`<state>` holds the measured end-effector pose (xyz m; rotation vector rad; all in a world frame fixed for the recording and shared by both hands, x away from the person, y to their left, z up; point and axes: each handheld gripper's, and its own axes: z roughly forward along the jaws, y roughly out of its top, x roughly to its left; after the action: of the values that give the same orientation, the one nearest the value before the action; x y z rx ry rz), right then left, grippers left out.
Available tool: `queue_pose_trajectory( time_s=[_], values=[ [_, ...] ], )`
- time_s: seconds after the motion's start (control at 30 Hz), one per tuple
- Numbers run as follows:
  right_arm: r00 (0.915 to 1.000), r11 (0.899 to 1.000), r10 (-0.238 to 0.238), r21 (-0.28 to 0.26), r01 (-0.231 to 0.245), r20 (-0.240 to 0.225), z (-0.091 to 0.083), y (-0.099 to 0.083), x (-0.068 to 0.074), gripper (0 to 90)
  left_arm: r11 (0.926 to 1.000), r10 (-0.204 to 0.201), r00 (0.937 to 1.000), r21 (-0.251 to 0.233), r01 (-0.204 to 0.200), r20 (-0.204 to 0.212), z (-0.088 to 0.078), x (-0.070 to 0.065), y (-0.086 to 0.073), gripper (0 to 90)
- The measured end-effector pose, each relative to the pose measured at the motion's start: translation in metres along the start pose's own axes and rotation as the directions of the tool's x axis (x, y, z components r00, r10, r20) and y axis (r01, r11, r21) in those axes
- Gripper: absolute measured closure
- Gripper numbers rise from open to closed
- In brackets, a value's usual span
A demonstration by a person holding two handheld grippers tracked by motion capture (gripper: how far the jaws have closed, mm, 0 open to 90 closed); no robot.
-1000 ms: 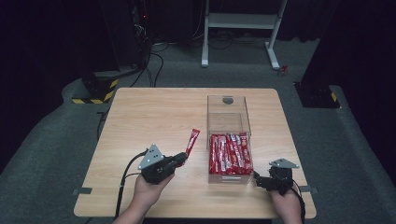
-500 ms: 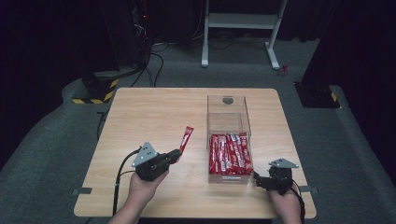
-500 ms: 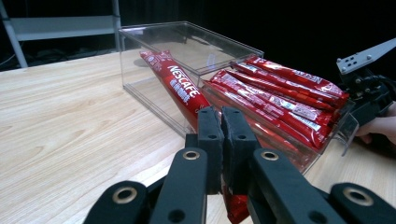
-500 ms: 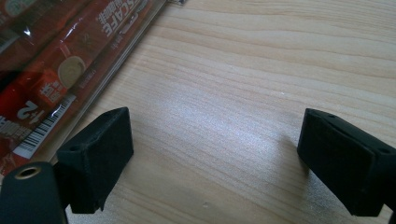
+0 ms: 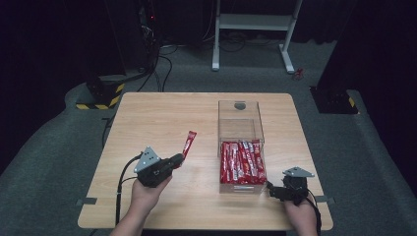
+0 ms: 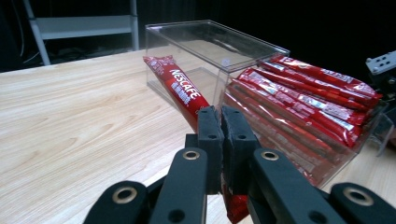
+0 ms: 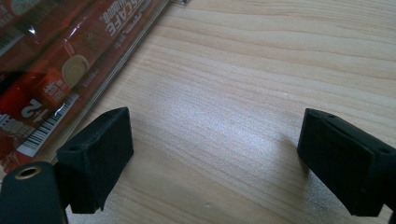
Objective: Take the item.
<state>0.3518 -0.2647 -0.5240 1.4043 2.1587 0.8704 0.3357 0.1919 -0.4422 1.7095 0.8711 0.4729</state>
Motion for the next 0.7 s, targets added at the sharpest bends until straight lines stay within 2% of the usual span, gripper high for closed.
queue_pose_trajectory(
  time_s=[0.7],
  values=[
    [1.0, 1.0, -0.004, -0.001, 0.004, -0.005, 0.0, 0.0, 0.0, 10.2, 0.9989, -0.029, 0.9956, 0.034, 0.032, -0.09, 0.002, 0.026, -0.014, 87.5]
  ],
)
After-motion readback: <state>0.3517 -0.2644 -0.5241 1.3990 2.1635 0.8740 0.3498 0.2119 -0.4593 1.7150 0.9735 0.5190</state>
